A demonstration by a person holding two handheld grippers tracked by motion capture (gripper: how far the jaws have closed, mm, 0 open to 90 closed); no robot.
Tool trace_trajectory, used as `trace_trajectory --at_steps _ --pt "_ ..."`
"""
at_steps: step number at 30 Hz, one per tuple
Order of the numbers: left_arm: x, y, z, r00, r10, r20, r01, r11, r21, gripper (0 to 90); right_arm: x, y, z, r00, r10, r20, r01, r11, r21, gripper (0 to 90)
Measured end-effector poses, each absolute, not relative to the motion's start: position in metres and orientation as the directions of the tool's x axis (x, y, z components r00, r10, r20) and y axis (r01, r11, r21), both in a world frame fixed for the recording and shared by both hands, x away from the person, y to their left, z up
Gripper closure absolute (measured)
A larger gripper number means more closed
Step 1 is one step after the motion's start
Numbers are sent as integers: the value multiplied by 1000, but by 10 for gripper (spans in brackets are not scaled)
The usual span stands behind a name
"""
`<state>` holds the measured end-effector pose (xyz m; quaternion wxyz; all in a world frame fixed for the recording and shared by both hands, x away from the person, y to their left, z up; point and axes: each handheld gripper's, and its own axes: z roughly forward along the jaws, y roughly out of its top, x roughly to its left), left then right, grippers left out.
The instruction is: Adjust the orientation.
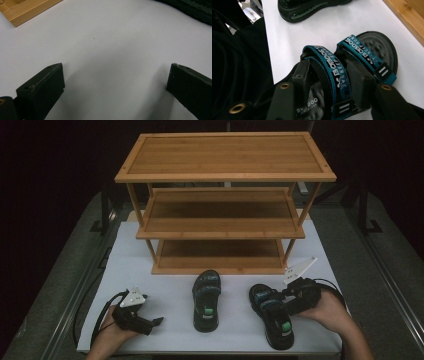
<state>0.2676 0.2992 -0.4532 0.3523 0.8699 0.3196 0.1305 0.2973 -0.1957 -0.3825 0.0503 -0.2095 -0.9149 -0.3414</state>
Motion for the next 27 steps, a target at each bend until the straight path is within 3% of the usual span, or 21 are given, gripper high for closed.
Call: trace_trajectory --at_steps 2,3,5,27 --pt "268 299 -453 762 648 2 464 -547 696 6 297 -196 -383 -907 350 234 417 679 604 577" --pt "268 299 -453 762 648 1 464 -547 696 6 297 -196 -382 -908 352 229 416 680 604 642" --pt "268 299 -453 762 648 2 464 -548 696 6 296 -196 -383 -910 358 209 408 685 604 673" --pt "268 299 -453 762 648 2 464 -547 696 6 296 -192 -369 -906 385 178 403 650 644 684"
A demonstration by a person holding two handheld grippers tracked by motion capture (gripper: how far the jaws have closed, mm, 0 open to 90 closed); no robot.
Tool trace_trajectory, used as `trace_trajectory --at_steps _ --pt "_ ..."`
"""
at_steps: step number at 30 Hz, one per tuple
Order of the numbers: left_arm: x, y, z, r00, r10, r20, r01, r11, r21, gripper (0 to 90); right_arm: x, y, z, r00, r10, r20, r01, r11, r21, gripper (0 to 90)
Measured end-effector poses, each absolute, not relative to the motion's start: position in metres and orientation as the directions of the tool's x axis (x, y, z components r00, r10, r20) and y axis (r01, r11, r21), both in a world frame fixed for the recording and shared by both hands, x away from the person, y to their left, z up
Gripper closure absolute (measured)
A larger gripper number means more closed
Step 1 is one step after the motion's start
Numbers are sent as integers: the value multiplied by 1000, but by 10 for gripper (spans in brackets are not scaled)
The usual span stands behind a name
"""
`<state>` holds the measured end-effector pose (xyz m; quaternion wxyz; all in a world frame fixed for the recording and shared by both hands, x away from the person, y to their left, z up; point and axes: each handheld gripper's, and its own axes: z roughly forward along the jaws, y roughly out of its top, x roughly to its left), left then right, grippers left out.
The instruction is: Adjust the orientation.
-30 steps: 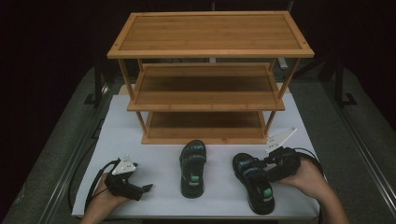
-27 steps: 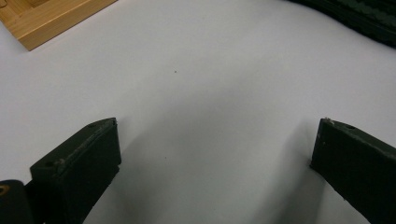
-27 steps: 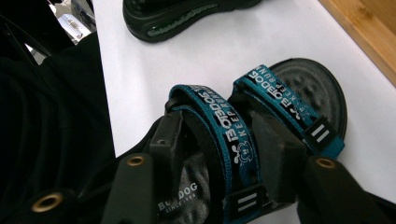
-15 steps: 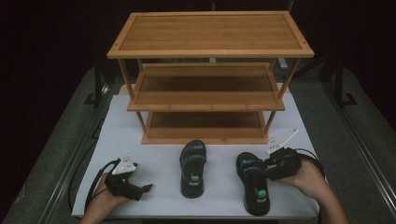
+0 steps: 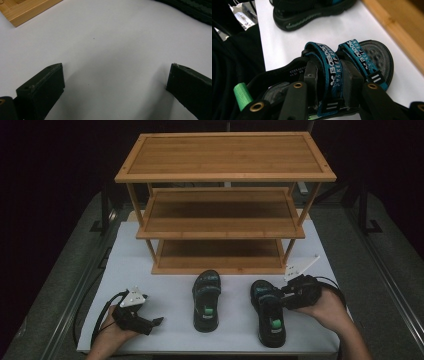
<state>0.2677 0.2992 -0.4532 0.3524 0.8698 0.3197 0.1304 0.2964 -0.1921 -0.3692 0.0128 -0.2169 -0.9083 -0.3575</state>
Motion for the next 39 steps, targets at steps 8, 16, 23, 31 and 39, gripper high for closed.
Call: trace_trajectory --at_steps 8,16,23,31,39 --pt "268 299 -453 762 648 2 464 -548 696 5 305 -178 -355 -906 395 150 389 639 663 685" --pt "268 299 -453 761 649 0 465 -546 696 6 314 -162 -350 -913 383 139 369 634 679 686" --pt "268 299 -453 761 649 -1 466 -545 697 6 325 -143 -349 -914 386 126 362 636 681 686" --pt "268 299 -453 760 649 -1 466 -544 698 6 334 -130 -350 -914 387 125 359 625 693 686" --pt "268 299 -453 760 649 -2 466 -544 698 6 337 -120 -355 -905 404 132 378 622 685 686"
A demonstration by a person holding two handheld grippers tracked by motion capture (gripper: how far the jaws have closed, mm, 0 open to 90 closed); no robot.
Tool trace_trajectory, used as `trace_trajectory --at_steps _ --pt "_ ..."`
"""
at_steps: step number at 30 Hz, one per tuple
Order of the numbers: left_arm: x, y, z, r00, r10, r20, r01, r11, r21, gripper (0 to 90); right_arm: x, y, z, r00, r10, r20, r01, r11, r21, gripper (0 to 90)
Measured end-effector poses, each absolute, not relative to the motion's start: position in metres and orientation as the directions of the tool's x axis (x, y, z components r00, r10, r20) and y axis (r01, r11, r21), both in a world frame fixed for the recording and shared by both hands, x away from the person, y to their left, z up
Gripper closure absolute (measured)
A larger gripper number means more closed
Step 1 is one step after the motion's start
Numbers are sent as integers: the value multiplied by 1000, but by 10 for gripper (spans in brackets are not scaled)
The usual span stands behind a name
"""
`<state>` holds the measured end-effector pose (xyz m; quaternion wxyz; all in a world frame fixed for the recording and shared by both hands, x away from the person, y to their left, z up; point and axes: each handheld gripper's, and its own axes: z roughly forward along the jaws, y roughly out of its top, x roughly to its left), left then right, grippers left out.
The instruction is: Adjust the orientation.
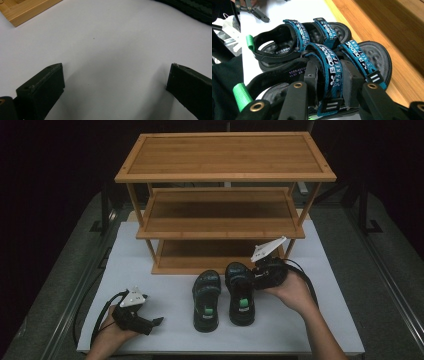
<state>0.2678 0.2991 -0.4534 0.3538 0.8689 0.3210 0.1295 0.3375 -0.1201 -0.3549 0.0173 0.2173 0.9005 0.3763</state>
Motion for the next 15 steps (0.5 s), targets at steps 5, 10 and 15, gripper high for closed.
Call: trace_trajectory --at_steps 5,10,15 --pt "268 299 -453 760 649 -1 466 -544 698 6 338 -115 -361 -902 407 142 389 627 675 686" --pt "268 299 -453 761 649 -1 466 -544 698 6 339 -110 -370 -899 408 159 406 636 656 686" --pt "268 299 -453 760 649 -2 466 -544 698 6 339 -104 -374 -896 411 165 413 642 645 686"
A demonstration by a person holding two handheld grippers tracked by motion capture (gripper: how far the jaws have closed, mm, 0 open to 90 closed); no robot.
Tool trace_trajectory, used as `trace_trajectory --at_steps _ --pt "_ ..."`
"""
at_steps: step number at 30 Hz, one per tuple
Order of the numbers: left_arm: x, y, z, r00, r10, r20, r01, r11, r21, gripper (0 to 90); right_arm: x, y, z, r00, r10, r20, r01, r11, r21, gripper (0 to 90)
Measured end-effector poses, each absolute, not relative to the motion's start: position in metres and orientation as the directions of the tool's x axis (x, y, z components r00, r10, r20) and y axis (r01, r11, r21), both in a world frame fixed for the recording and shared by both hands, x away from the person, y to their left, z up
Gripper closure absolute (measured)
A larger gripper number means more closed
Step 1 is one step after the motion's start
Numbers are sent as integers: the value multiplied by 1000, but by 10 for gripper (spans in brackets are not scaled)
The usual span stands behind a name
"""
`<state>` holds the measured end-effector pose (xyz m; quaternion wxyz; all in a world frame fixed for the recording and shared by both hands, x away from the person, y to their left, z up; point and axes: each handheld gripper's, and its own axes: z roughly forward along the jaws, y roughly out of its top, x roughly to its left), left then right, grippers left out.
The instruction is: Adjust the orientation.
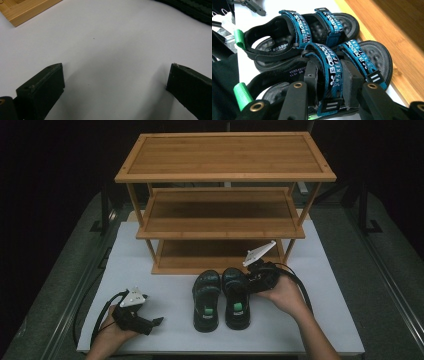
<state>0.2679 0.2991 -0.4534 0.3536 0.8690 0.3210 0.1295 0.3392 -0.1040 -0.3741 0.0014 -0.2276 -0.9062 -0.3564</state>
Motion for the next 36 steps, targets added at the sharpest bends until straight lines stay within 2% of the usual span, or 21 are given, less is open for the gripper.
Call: trace_trajectory --at_steps 14,21,25,30,36 --pt "268 299 -453 760 650 -2 467 -544 698 6 339 -96 -381 -887 426 177 433 636 638 670" --pt "268 299 -453 760 649 0 466 -545 697 6 337 -103 -379 -884 428 188 436 608 664 511" --pt "268 299 -453 761 649 1 465 -546 696 6 332 -111 -377 -876 458 154 430 594 680 400" --pt "268 299 -453 760 650 0 466 -545 697 6 322 -125 -377 -862 486 146 430 546 720 348" --pt "268 298 -451 759 651 -3 472 -548 691 9 315 -137 -378 -846 515 137 435 518 736 330"
